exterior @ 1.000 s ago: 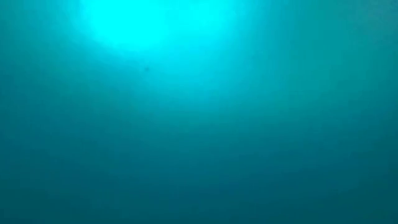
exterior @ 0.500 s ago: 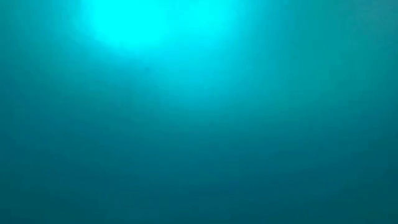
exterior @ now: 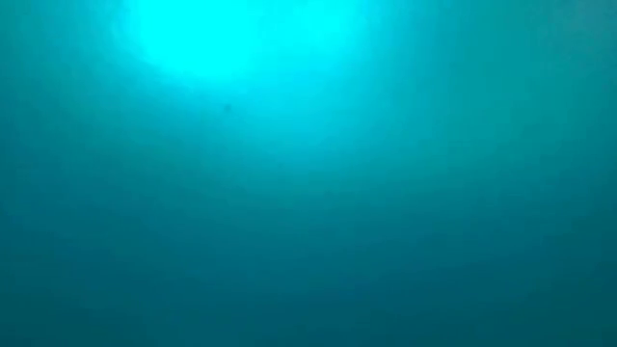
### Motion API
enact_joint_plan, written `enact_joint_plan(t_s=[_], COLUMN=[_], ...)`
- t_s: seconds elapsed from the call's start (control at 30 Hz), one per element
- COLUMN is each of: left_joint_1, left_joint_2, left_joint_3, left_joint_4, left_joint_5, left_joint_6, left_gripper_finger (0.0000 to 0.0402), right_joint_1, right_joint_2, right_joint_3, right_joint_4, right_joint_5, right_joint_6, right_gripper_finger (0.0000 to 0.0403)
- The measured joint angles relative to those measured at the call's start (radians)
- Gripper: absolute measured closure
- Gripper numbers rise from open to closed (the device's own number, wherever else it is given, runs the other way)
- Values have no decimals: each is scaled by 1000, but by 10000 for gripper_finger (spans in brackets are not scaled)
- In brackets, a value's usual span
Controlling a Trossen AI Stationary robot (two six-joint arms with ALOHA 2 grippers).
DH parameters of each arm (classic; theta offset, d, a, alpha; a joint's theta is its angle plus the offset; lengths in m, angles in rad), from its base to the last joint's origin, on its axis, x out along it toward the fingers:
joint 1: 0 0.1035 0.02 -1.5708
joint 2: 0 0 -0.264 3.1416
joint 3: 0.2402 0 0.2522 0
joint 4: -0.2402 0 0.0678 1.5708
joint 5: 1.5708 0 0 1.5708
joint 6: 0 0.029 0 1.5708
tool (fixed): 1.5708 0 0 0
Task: Sort silverware by color (type)
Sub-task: Put the green spoon into the pink bin
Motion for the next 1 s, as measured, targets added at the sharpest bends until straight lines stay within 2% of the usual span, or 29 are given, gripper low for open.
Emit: enact_joint_plan(t_s=[0.17, 0.3, 0.57, 0.7, 1.0], left_joint_1=[1, 5, 27, 41, 42], left_joint_2=[32, 52, 52, 52, 1], left_joint_3=[3, 3, 1, 0, -1], left_joint_4=[6, 9, 18, 22, 5], left_joint_5=[5, 61, 83, 108, 95], left_joint_6=[10, -21, -38, -58, -80], left_gripper_finger=[306, 313, 381, 381, 381], right_joint_1=[0, 0, 0, 0, 0], right_joint_2=[0, 0, 0, 0, 0], right_joint_3=[-11, -21, -23, -23, -23], right_joint_4=[0, -1, 1, 0, 0], right_joint_5=[0, -1, 0, 0, 0], right_joint_6=[0, 0, 0, -2, -11], right_gripper_finger=[323, 323, 323, 323, 323])
